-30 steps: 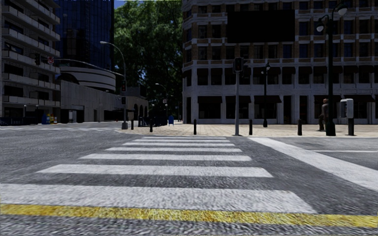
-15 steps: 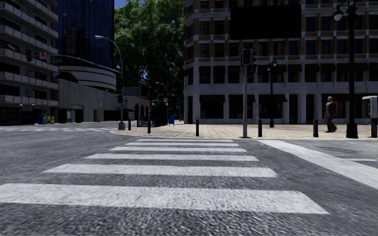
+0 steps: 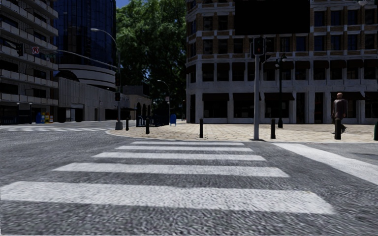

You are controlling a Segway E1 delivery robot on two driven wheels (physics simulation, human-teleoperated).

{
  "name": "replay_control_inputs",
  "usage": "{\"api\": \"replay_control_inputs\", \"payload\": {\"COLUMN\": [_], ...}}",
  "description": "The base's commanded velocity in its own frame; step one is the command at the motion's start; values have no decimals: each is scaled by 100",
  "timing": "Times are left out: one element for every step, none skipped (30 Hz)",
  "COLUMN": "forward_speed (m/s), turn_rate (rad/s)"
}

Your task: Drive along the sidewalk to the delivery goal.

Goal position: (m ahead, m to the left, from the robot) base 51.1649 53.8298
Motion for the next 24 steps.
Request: {"api": "replay_control_inputs", "payload": {"forward_speed": [200, 200, 200, 200, 200, 200, 200, 200, 200, 200, 200, 200, 200, 200, 200, 200, 200, 200, 200, 200, 200, 200, 200, 200], "turn_rate": [27, 27, 27, 27, 27, 27, 27, 27, 27, 27, 27, 27, 27, 27, 27, 27, 27, 27, 27, 27, 27, 27, 27, 27]}}
